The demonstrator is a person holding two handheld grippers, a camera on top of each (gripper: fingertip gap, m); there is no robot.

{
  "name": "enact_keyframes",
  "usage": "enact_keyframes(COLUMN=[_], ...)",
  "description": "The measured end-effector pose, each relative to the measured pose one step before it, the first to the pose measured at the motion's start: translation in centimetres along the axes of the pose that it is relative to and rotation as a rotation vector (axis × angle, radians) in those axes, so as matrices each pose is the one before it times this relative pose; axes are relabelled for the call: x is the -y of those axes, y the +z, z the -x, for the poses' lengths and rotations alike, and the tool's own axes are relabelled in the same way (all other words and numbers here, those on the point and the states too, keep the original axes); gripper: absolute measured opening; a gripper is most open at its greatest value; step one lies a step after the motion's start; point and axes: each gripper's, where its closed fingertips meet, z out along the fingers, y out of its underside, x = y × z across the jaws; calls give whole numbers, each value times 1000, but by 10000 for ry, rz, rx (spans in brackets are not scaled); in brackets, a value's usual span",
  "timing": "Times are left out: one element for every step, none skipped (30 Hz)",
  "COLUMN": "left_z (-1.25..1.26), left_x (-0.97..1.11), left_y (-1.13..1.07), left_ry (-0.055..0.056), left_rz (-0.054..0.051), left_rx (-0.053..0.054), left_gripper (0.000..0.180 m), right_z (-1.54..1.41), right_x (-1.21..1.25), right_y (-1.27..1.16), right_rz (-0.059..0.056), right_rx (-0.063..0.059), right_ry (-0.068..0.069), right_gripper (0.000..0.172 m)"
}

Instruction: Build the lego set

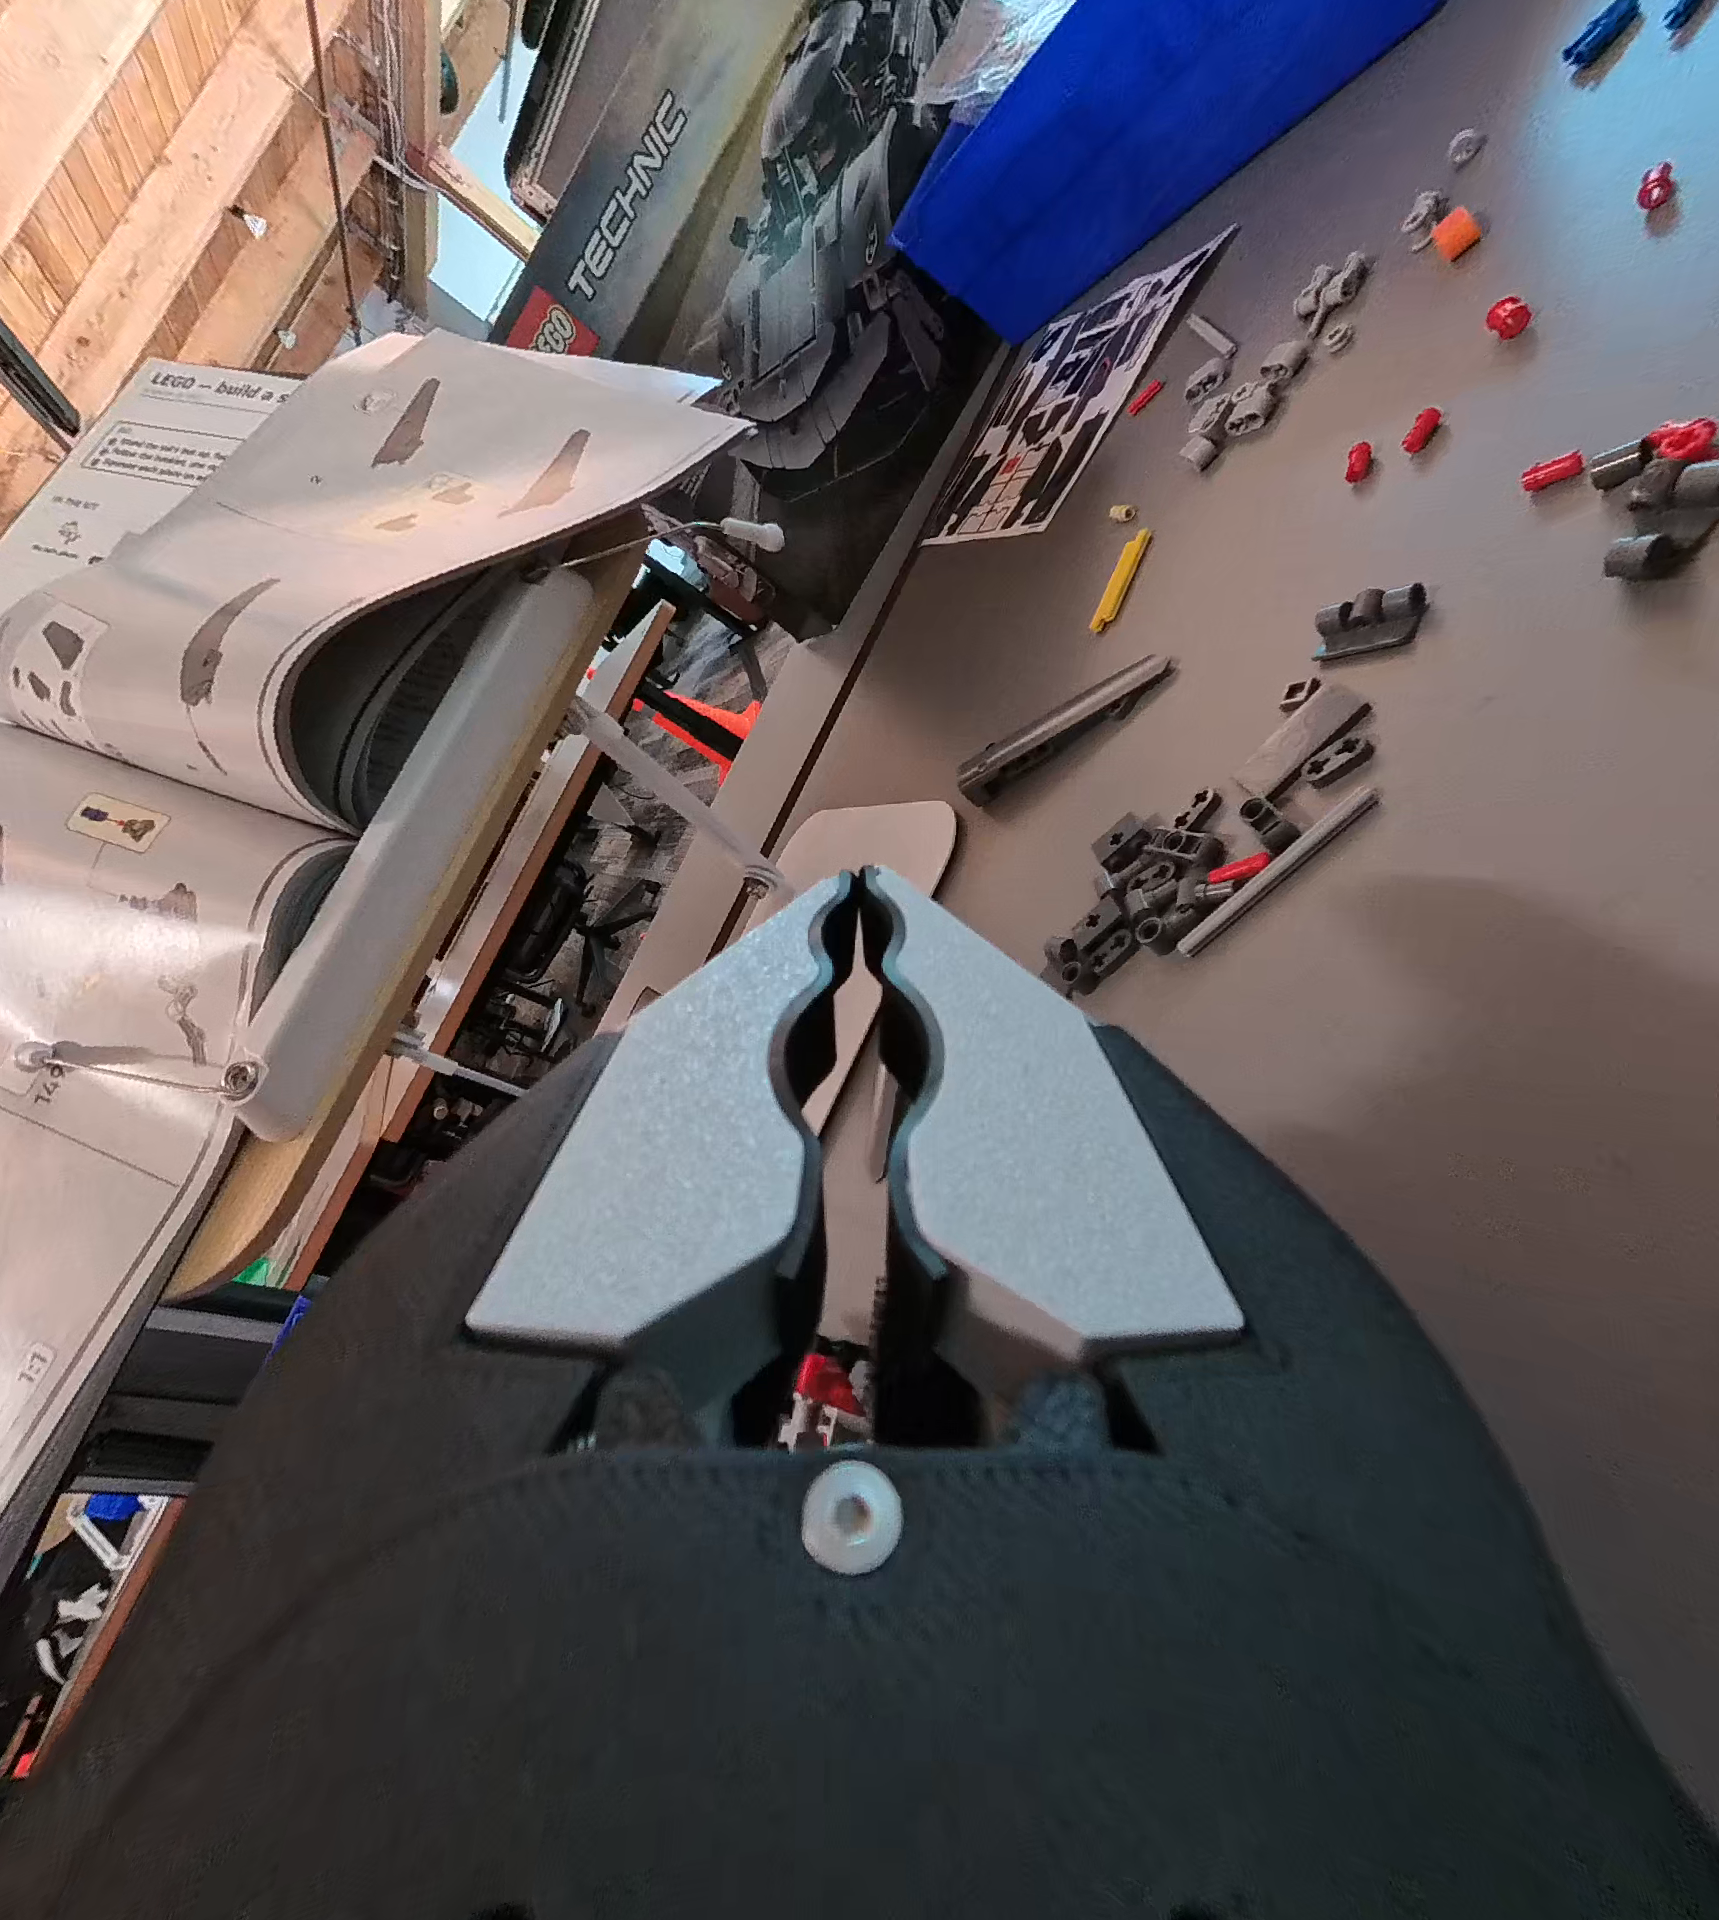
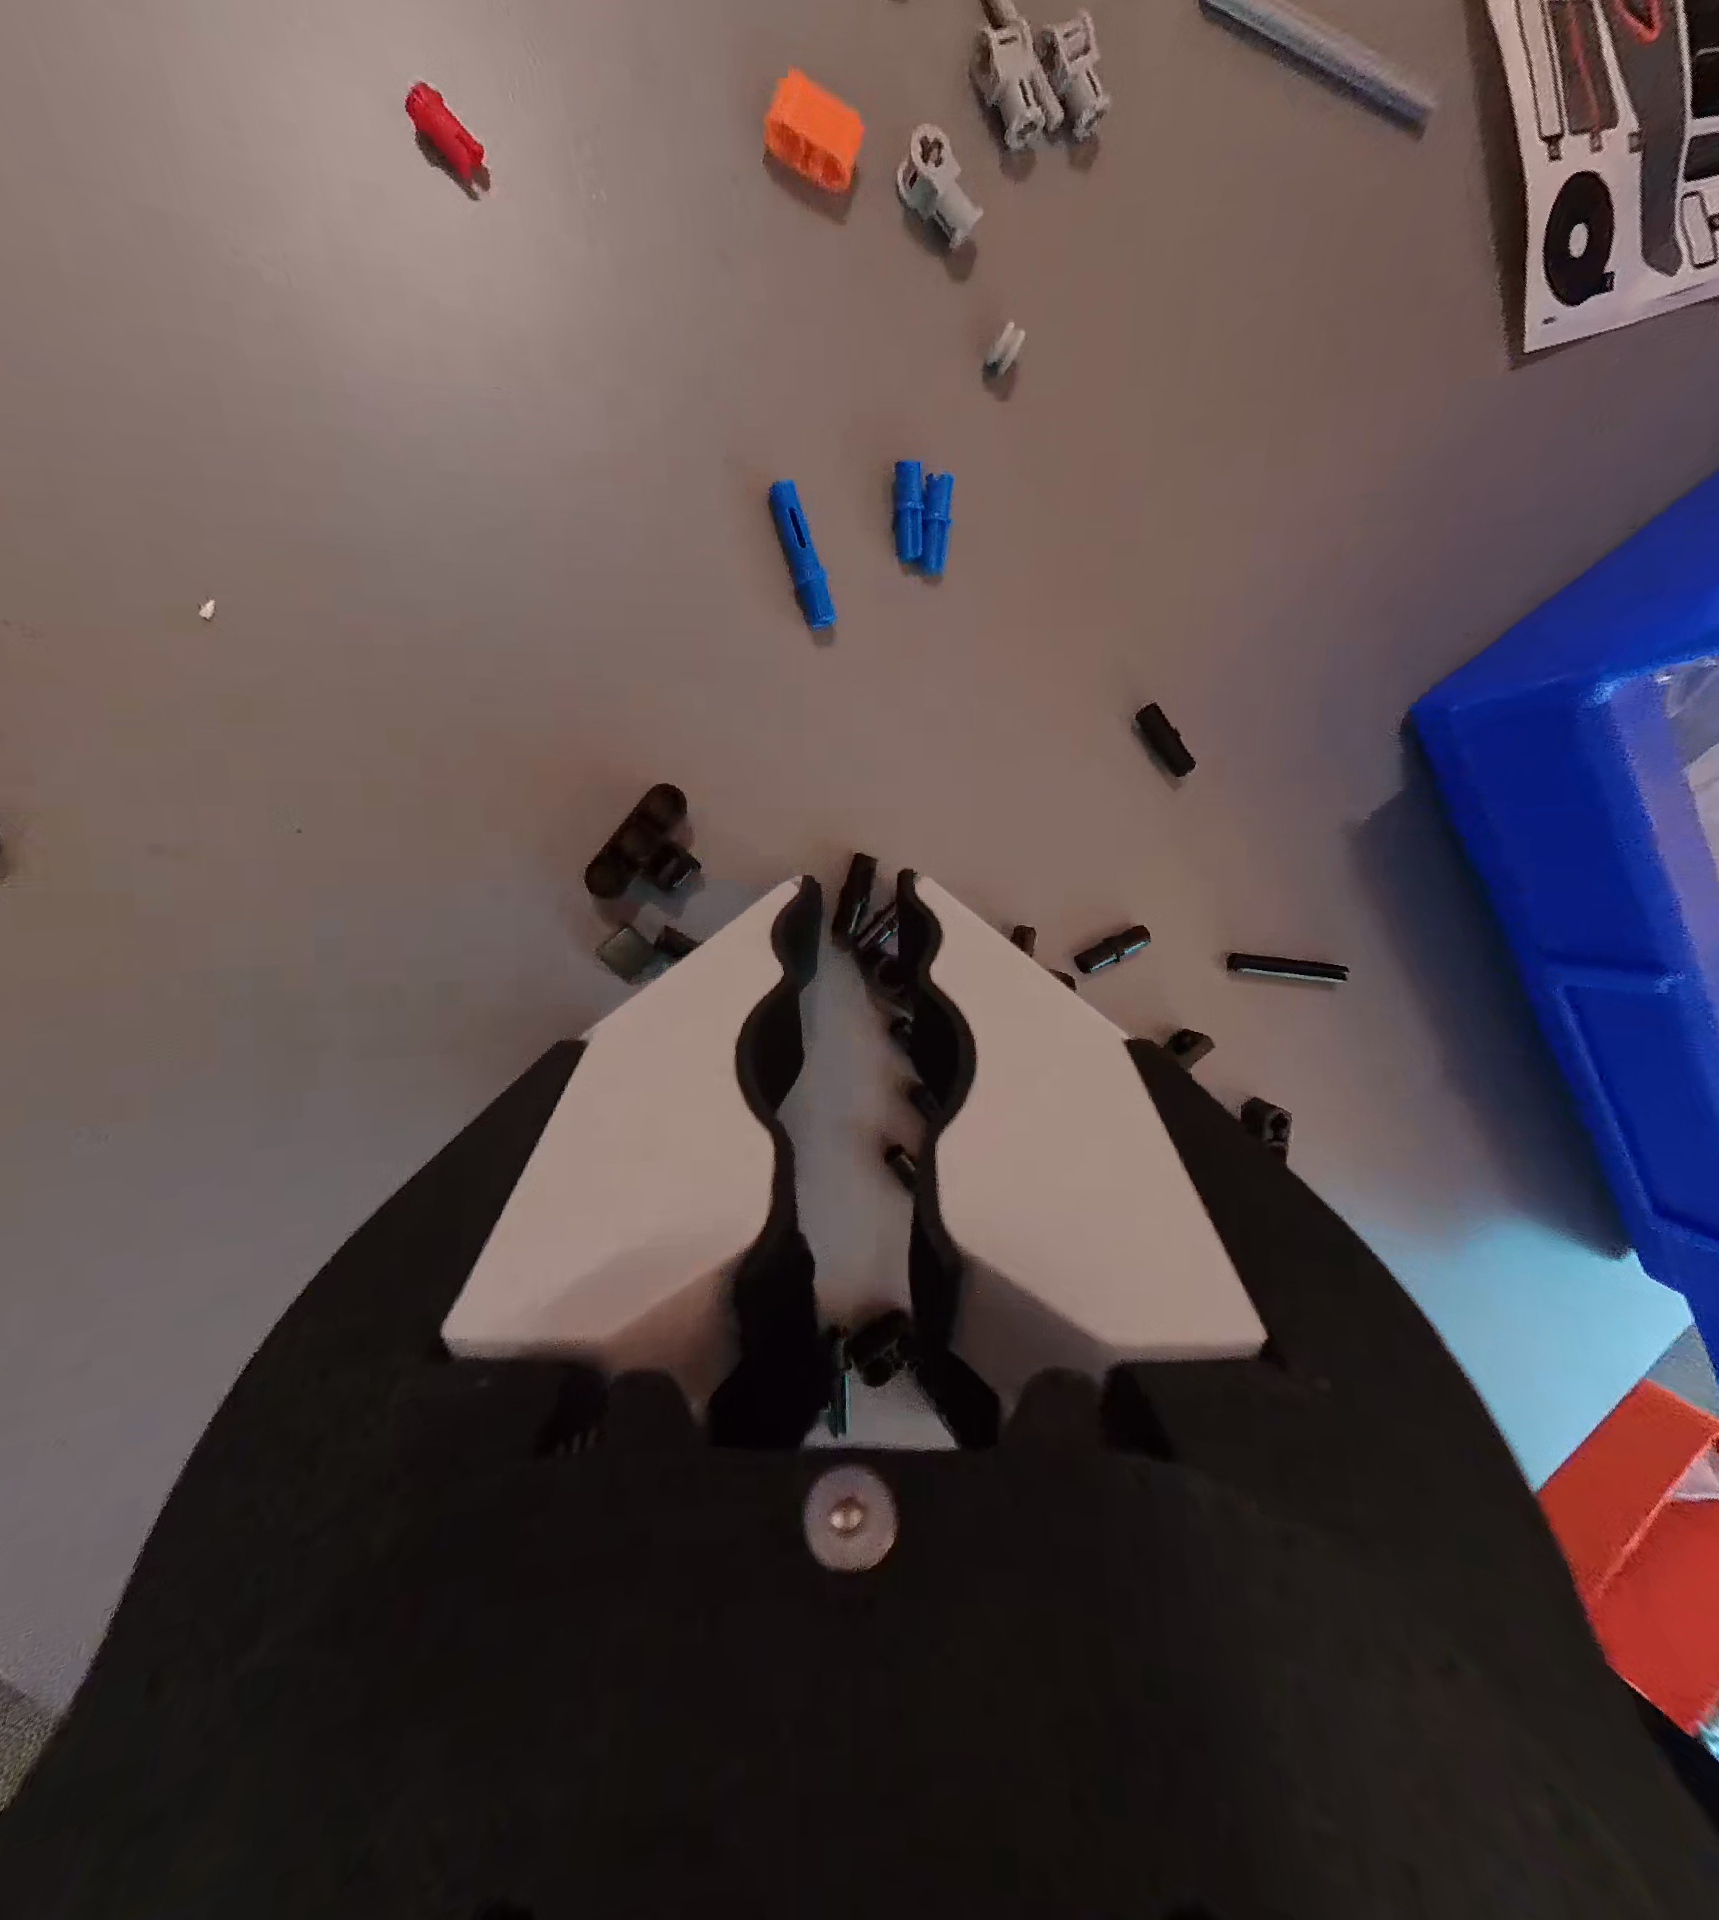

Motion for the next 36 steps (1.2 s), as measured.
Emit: enact_keyframes(left_z=[-62, -60, -59, -67, -64, -58, -56, -69, -58, -58, -52, -36, -16, 30, 47, 39, 34, 18, 1, -18, -27, -24, -28, -17, -13, 7, -4, -10, -39, -37, -21, 8, 14, 6, -26, -42], left_x=[55, 57, 44, 27, 20, 28, 25, 9, -8, -21, -14, -9, 2, 28, 31, 46, 39, 32, 23, 23, 23, 32, 23, 43, 49, 35, 26, 17, 11, 6, 34, 60, 76, 70, 48, 30], left_y=[-9, -8, 8, 19, 24, 19, 31, 50, 33, 36, 31, 10, -3, -14, -26, -32, -31, -16, -2, -7, -2, -7, -11, -6, -17, -10, -10, 4, 6, -1, -23, -38, -30, -24, -17, -7], left_ry=[32, 32, 25, 15, 7, 0, -7, -2, 12, 22, 15, 4, 5, 11, 6, -2, 4, 13, 12, 2, 1, 7, 7, 5, 5, 3, 3, -5, -3, 11, 21, 12, -5, -8, 3, 1], left_rz=[-13, -14, -8, -4, -6, -12, -9, -2, 5, 15, 10, 2, -2, -4, -10, -13, -12, -7, -5, -8, -5, -7, -9, -10, -15, -9, -7, -8, -4, -1, -9, -15, -22, -21, -14, -14], left_rx=[-9, -9, -10, -18, -27, -28, -25, -25, -17, -14, -14, -15, -4, 13, 18, 14, 13, 13, 5, -6, -10, -7, -6, -7, -2, 0, -2, -10, -15, -11, 0, 10, 8, -1, -10, -13], left_gripper=[0, 0, 0, 0, 0, 0, 0, 0, 0, 0, 0, 0, 0, 0, 0, 0, 0, 0, 0, 0, 0, 0, 0, 0, 0, 0, 0, 0, 0, 0, 0, 0, 0, 0, 0, 0], right_z=[-46, -188, -185, 21, 193, 107, 18, 6, 12, 8, 7, 22, 33, 18, 2, -22, -25, 27, 71, 1, -44, -26, -46, -52, 126, 267, 319, 406, 533, 574, 589, 688, 798, 794, 862, 903], right_x=[18, -117, -149, -46, 21, 23, 6, -1, 6, 14, 49, 77, 132, 151, 132, 107, 125, 169, 268, 350, 387, 443, 539, 615, 731, 820, 830, 835, 820, 835, 864, 862, 760, 558, 441, 323], right_y=[71, 7, -1, 9, 20, 17, 3, -3, 7, 8, 19, 26, 47, 71, 64, 58, 55, 40, 0, -58, -127, -162, -231, -285, -302, -284, -258, -222, -223, -219, -201, -151, -72, 49, 153, 272], right_rz=[-57, 35, 37, -46, -91, -84, -56, -46, -37, -28, -36, -47, -61, -59, -32, -4, 0, -31, -78, -110, -103, -102, -109, -107, -134, -171, -164, -162, -169, -181, -196, -191, -131, -35, 4, 23], right_rx=[51, -22, -48, 41, 115, 74, 45, 47, 48, 41, 30, 27, 28, 14, -14, -40, -45, -14, 21, -23, -50, -56, -107, -136, -67, -12, 5, 52, 110, 133, 121, 150, 164, 129, 168, 224], right_ry=[123, 150, 75, -18, -28, 33, 65, 34, 13, 6, -17, -31, 9, 28, -4, -23, -28, -25, -15, -9, -3, -24, -44, -67, -111, -147, -134, -127, -125, -89, -72, -97, -169, -226, -201, -154], right_gripper=[12, 11, 10, 8, 3, 3, 3, 3, 3, 3, 3, 2, 2, 2, 2, 1, 1, 1, 1, 1, 1, 1, 1, 1, 1, 1, 1, 1, 1, 1, 2, 2, 1, 1, 1, 1])
